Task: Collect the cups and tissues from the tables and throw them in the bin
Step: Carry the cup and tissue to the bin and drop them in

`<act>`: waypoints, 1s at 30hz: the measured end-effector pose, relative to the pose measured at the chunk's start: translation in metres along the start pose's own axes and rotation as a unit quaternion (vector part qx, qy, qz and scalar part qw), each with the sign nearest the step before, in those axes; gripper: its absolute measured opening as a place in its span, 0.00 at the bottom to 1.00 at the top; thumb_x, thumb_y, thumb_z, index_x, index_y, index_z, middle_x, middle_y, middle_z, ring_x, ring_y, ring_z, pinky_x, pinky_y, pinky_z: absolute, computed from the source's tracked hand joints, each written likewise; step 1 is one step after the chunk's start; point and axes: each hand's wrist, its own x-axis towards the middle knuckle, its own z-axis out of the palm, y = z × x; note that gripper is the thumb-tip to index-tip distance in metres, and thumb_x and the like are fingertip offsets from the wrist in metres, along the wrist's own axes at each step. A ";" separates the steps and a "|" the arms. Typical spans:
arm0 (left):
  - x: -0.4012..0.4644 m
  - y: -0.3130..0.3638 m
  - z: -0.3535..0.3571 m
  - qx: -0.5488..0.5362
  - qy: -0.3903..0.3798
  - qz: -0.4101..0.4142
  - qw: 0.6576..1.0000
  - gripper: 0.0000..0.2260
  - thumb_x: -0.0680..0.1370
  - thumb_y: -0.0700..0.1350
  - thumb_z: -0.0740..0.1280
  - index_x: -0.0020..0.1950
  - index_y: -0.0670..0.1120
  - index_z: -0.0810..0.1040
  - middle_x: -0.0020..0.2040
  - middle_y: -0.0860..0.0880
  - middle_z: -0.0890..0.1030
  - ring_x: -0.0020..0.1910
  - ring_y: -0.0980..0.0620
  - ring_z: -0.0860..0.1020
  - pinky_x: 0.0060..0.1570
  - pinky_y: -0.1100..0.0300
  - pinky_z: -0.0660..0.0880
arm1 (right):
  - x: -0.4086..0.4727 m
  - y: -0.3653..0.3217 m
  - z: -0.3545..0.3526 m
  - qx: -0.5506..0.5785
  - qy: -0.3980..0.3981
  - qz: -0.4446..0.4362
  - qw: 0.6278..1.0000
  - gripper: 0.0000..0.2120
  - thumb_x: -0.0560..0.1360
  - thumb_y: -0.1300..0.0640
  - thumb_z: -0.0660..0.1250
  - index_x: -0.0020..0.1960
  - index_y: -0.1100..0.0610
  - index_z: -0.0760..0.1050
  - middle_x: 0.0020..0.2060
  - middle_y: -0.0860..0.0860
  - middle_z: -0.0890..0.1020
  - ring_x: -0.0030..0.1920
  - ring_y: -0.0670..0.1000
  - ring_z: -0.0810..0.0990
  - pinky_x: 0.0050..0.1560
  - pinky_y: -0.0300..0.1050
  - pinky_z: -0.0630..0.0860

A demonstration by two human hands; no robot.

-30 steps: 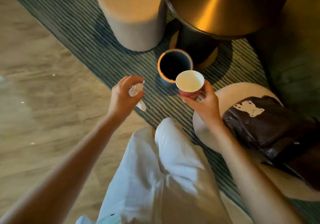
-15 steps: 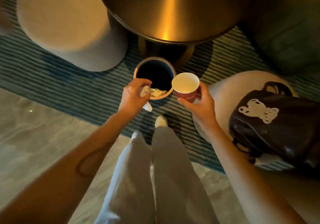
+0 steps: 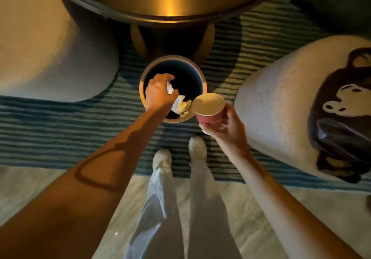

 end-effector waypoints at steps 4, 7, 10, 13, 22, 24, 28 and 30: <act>0.000 -0.010 -0.013 0.087 -0.028 0.020 0.996 0.20 0.72 0.48 0.70 0.63 0.46 0.76 0.62 0.45 0.77 0.62 0.45 0.72 0.64 0.49 0.67 | 0.018 -0.004 0.026 -0.048 0.003 -0.010 0.999 0.30 0.64 0.55 0.79 0.62 0.53 0.70 0.57 0.47 0.78 0.57 0.48 0.77 0.55 0.40 0.76; -0.007 -0.024 -0.035 0.172 -0.018 0.069 0.982 0.23 0.74 0.49 0.68 0.67 0.44 0.72 0.66 0.44 0.74 0.66 0.43 0.69 0.69 0.46 0.61 | 0.036 -0.011 0.048 -0.078 0.012 -0.005 0.997 0.34 0.65 0.53 0.78 0.67 0.58 0.68 0.60 0.53 0.77 0.59 0.49 0.75 0.56 0.41 0.76; -0.012 -0.040 -0.059 0.250 -0.042 0.075 0.964 0.24 0.76 0.50 0.65 0.70 0.44 0.68 0.69 0.42 0.69 0.70 0.41 0.64 0.71 0.41 0.54 | 0.052 -0.014 0.067 -0.094 0.011 0.010 0.995 0.37 0.67 0.48 0.77 0.69 0.58 0.66 0.63 0.54 0.75 0.62 0.52 0.74 0.58 0.49 0.77; -0.016 -0.048 -0.077 0.306 -0.060 0.069 0.947 0.24 0.78 0.52 0.63 0.72 0.44 0.65 0.71 0.42 0.67 0.71 0.41 0.62 0.72 0.40 0.53 | 0.061 -0.018 0.076 -0.106 0.025 0.025 0.994 0.42 0.66 0.41 0.73 0.72 0.57 0.62 0.66 0.55 0.72 0.65 0.54 0.72 0.60 0.55 0.76; -0.065 -0.004 -0.133 0.329 -0.061 0.096 0.937 0.25 0.79 0.51 0.61 0.73 0.43 0.62 0.72 0.42 0.65 0.73 0.43 0.60 0.73 0.42 0.51 | 0.000 -0.066 0.045 -0.224 0.029 -0.057 0.973 0.26 0.79 0.45 0.60 0.72 0.58 0.64 0.68 0.57 0.70 0.69 0.55 0.68 0.67 0.54 0.69; -0.090 0.015 -0.147 0.328 -0.064 0.128 0.934 0.24 0.79 0.51 0.61 0.73 0.42 0.63 0.71 0.42 0.66 0.72 0.43 0.61 0.73 0.43 0.53 | -0.034 -0.083 0.025 -0.234 0.054 -0.072 0.968 0.25 0.79 0.48 0.60 0.71 0.59 0.65 0.68 0.57 0.71 0.69 0.54 0.67 0.69 0.49 0.66; -0.144 0.044 -0.166 0.298 -0.055 0.160 0.939 0.22 0.77 0.48 0.64 0.69 0.40 0.69 0.66 0.39 0.72 0.66 0.40 0.68 0.68 0.43 0.61 | -0.103 -0.109 -0.013 -0.251 0.106 -0.089 0.958 0.23 0.79 0.49 0.58 0.67 0.63 0.70 0.64 0.60 0.74 0.66 0.58 0.72 0.65 0.51 0.71; -0.178 0.060 -0.171 0.292 -0.064 0.180 0.937 0.21 0.76 0.47 0.66 0.67 0.39 0.71 0.63 0.38 0.74 0.63 0.38 0.71 0.63 0.43 0.65 | -0.144 -0.113 -0.032 -0.256 0.135 -0.074 0.954 0.22 0.79 0.50 0.58 0.66 0.63 0.71 0.63 0.60 0.75 0.64 0.58 0.73 0.63 0.54 0.73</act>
